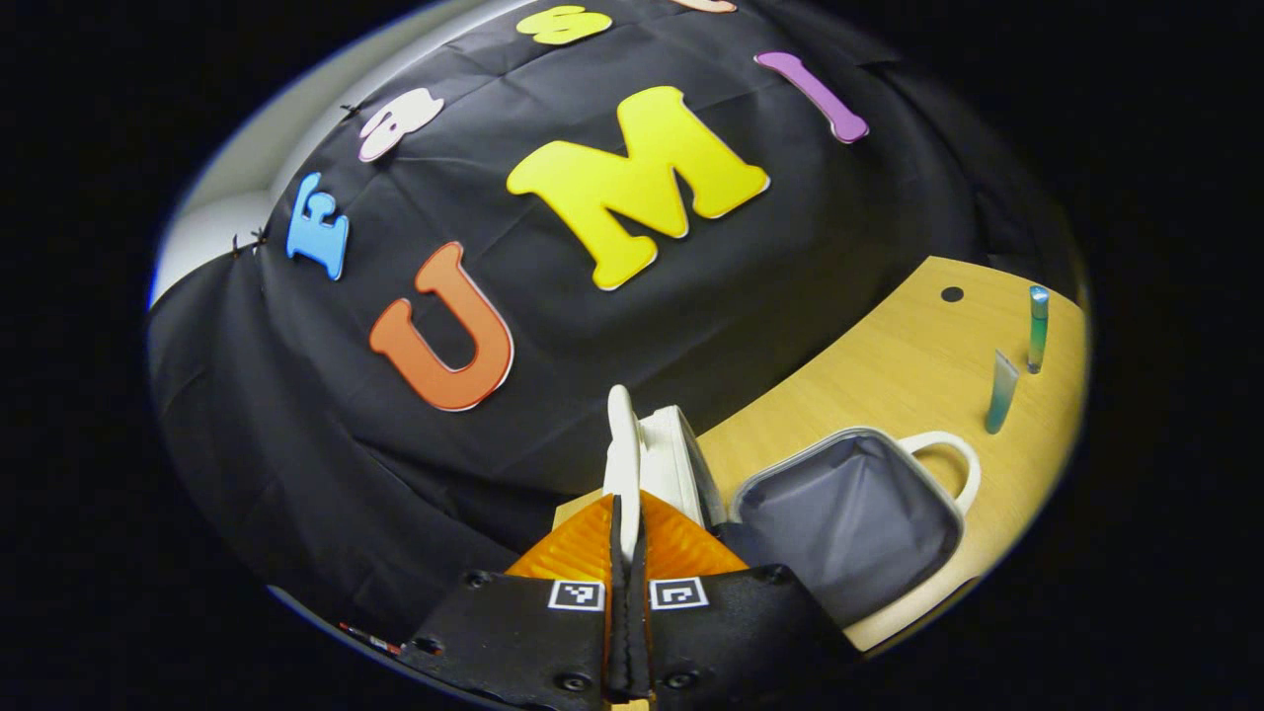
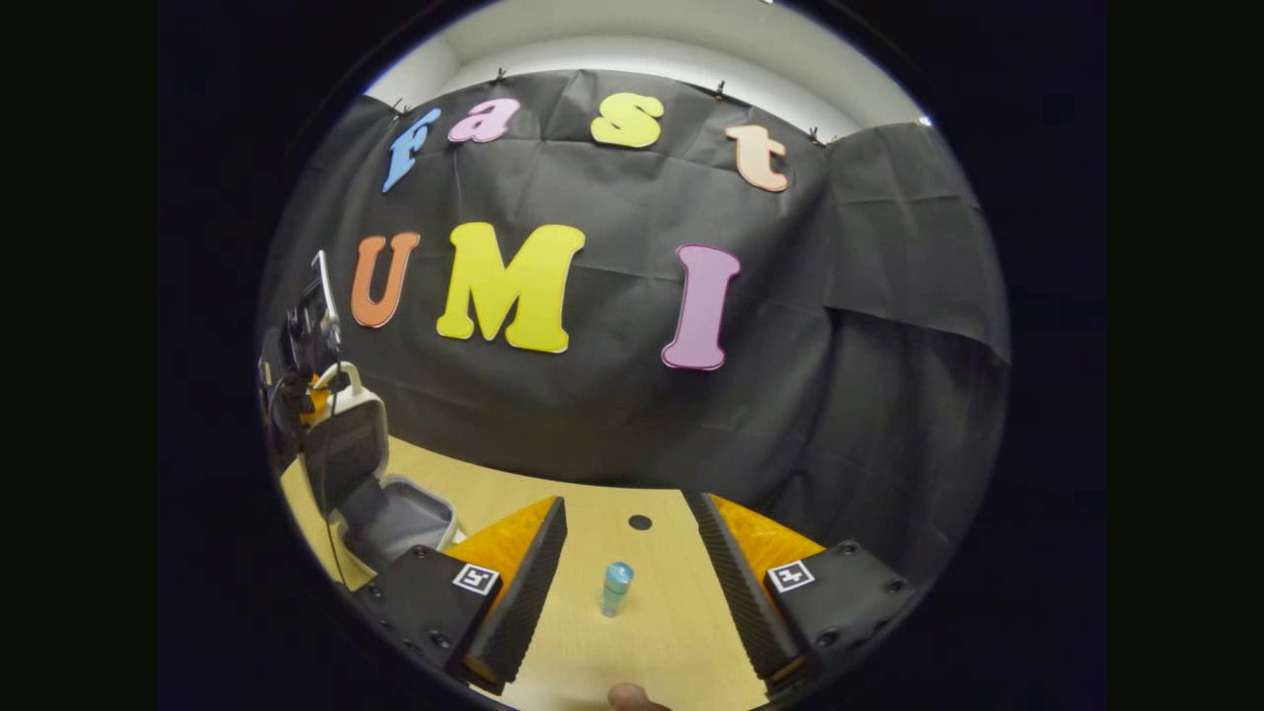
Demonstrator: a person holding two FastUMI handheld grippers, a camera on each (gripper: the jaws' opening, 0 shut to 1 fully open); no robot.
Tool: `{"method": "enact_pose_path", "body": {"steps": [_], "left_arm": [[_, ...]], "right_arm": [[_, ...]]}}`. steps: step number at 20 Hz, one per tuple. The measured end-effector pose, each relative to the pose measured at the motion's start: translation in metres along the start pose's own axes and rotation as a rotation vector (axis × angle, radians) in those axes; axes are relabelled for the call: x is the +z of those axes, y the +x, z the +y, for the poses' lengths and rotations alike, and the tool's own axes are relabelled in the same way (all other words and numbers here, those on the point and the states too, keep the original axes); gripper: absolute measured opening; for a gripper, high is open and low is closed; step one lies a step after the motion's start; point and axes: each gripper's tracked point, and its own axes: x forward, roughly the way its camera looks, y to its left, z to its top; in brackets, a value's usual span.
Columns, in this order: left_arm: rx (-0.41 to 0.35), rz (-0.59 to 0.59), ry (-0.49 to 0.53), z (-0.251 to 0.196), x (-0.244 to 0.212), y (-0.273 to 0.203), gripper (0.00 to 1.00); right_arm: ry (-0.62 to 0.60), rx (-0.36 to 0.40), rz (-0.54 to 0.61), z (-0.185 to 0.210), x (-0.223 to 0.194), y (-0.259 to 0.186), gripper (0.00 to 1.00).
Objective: First open the suitcase, pack the skin care products into it, and then close the suitcase.
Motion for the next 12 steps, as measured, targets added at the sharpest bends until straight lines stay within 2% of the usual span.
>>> {"method": "enact_pose_path", "body": {"steps": [5,8,12], "left_arm": [[0.028,0.035,-0.080,0.053,-0.054,0.021,0.03],[0.043,0.064,-0.081,0.073,-0.089,0.038,0.03],[0.021,0.135,-0.086,0.091,-0.147,0.059,0.03]], "right_arm": [[-0.029,0.027,0.013,0.033,-0.001,0.003,0.80],[-0.023,0.017,0.030,0.042,-0.003,0.005,0.80],[-0.024,-0.004,0.061,0.049,-0.012,0.003,0.80]]}}
